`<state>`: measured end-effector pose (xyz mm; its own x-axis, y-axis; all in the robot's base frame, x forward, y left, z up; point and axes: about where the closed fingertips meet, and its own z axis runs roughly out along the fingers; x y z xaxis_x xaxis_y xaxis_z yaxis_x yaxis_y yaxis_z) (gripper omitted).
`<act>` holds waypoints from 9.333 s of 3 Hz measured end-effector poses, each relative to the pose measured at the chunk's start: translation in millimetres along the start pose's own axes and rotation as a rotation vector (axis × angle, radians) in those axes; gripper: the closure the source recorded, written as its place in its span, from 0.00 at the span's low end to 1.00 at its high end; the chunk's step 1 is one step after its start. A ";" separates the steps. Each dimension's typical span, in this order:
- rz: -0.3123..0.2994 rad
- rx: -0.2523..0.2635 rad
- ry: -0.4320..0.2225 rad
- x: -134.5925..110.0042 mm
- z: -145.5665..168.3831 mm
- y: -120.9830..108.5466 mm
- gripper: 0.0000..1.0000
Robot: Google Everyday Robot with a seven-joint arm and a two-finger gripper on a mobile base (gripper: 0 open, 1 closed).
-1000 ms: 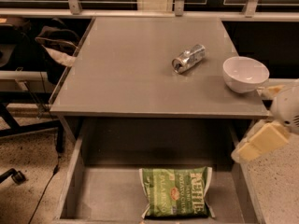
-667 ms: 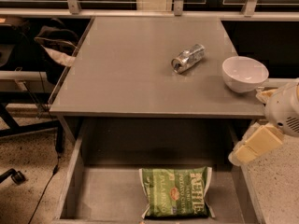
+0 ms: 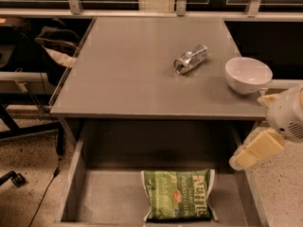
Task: Pick green jalapeno chip bag from top drawer and place on counter
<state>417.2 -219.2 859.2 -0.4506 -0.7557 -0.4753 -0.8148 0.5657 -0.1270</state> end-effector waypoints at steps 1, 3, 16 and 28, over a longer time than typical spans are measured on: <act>0.083 -0.048 0.005 22.2 29.0 11.8 0.00; 0.193 -0.024 0.011 51.7 58.9 18.8 0.00; 0.227 -0.299 0.027 63.3 219.1 107.1 0.40; -0.014 0.041 -0.258 -120.0 -19.6 78.0 1.00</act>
Offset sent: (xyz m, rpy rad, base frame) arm -0.0170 -0.0097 -0.0822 0.0990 0.1132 -0.1452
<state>400.6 -90.8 923.3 -0.3269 -0.6577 -0.6786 -0.8024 0.5725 -0.1683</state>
